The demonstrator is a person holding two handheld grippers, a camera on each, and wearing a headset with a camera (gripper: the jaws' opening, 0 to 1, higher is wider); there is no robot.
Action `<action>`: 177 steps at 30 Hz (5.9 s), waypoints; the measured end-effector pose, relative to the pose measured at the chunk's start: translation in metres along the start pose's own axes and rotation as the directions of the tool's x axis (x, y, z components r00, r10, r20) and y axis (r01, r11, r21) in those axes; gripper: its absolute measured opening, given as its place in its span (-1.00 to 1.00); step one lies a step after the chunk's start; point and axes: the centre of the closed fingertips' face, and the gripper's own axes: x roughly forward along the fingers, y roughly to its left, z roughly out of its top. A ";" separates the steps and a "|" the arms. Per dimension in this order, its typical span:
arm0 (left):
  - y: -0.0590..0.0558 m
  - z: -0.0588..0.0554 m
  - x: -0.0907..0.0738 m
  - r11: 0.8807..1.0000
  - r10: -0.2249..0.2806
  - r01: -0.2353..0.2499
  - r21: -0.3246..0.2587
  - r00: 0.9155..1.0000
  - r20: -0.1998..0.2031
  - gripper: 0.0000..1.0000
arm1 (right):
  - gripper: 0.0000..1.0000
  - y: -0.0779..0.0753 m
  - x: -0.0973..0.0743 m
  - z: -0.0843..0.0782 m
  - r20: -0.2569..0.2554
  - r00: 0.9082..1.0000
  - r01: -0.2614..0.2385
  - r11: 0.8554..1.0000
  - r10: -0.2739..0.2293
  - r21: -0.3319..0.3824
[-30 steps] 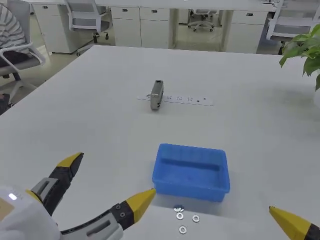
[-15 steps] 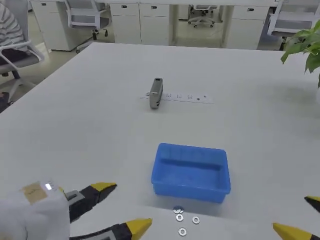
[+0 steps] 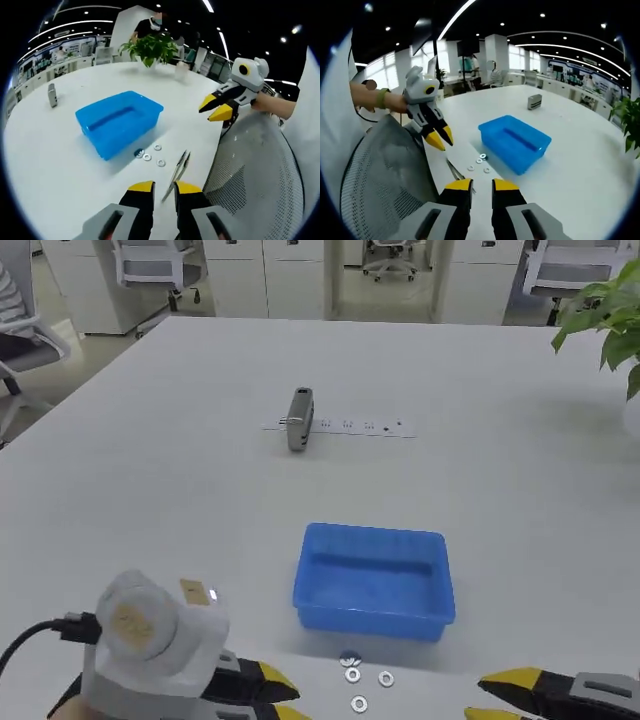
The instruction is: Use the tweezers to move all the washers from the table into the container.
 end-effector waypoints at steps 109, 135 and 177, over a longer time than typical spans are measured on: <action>-0.027 0.077 -0.009 0.834 0.016 0.094 0.544 0.981 -0.194 -1.00 | -0.85 0.036 0.094 0.008 -0.085 0.966 -0.252 0.959 0.243 -0.126; -0.008 0.093 -0.029 0.991 0.012 -0.036 0.129 0.982 0.187 -0.03 | -0.95 0.024 0.089 0.023 -0.049 0.954 -0.298 0.954 0.296 -0.036; 0.023 0.067 -0.102 0.864 0.498 -0.443 -0.238 0.690 0.524 0.97 | -0.94 -0.027 0.031 0.076 0.188 0.970 -0.196 0.950 0.151 0.245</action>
